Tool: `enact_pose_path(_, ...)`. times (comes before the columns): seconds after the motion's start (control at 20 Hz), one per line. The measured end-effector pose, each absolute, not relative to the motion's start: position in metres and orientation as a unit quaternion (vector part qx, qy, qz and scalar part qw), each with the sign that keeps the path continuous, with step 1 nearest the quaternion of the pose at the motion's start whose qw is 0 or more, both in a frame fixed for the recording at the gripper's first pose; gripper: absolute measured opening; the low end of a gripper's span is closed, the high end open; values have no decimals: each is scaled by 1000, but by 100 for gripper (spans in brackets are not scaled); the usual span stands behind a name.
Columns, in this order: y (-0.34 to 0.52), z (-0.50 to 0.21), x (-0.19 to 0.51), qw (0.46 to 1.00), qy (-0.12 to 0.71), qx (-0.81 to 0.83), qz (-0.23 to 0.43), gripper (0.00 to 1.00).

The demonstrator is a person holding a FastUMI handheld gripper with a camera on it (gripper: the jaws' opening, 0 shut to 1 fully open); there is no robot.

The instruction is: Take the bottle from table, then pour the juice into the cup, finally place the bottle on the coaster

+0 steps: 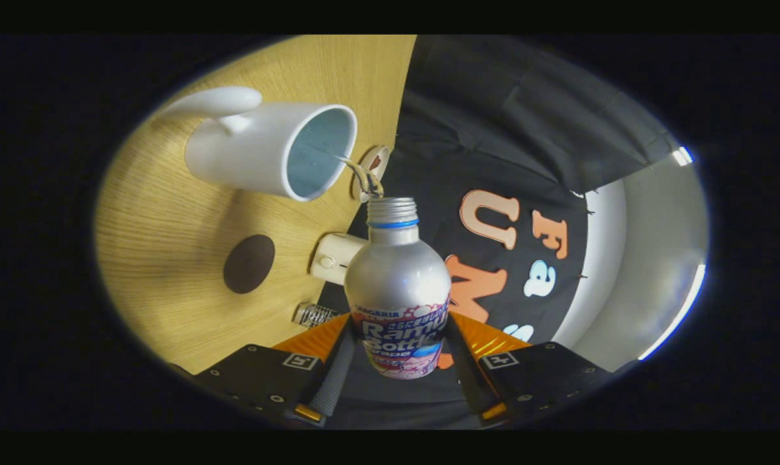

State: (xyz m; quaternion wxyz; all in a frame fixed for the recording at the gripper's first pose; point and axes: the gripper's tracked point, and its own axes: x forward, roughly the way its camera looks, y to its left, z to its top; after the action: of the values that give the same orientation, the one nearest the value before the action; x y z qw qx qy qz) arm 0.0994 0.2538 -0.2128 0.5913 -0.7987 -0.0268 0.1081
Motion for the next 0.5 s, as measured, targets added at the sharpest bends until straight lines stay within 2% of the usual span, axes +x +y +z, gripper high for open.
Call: enact_pose_path(0.5, 251, -202, 103, 572, -46, -813, 100, 76)
